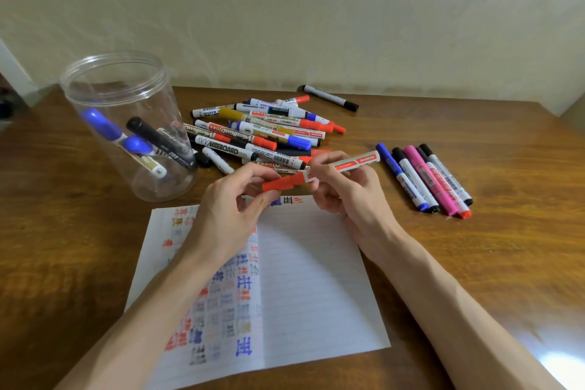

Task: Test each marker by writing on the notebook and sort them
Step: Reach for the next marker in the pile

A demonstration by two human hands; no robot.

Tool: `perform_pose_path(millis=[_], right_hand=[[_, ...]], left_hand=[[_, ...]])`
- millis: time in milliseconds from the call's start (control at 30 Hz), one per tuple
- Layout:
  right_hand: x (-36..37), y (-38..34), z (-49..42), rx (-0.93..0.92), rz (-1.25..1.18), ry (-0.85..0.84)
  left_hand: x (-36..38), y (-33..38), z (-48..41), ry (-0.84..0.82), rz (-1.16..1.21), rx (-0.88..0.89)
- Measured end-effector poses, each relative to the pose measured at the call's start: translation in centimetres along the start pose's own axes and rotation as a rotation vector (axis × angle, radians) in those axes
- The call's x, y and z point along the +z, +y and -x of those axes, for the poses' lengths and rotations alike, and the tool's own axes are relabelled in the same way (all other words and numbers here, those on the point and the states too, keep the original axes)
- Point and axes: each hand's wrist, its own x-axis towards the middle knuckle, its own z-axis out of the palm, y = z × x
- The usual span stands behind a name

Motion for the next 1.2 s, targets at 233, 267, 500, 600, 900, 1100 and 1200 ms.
perform_pose_path(millis=[233,267,500,600,900,1100,1200], right_hand=[[-0.5,-0.2,0.3,0.0,0.082,-0.084],[-0.7,-0.4,0.2,0.016,0.069,-0.083],[-2.8,-1.7,-0.1,0.054,0.14,-0.196],[-3.8,-1.8,-0.2,-0.079,0.52,-0.273],[-3.0,-0.2,-0.2,-0.29,0.757,-0.16],[-2.7,0.3,0.0,-0.301,0.773,-0.116],[-2.5,0.5,0.2,-0.304,0.757,-0.101]], left_hand=[[-0.1,-0.1,0.0,0.011,0.015,0.003],[-0.2,-0.2,-0.1,0.024,0.017,0.002],[-0.8,0.1,0.0,0.046,0.047,0.014],[-0.8,-0.2,0.1,0.016,0.021,0.005],[-0.8,-0.3,0.1,0.056,0.03,0.015],[-0.7,-0.5,0.0,0.051,0.013,0.03],[-0.7,-0.5,0.0,0.054,0.007,0.025]])
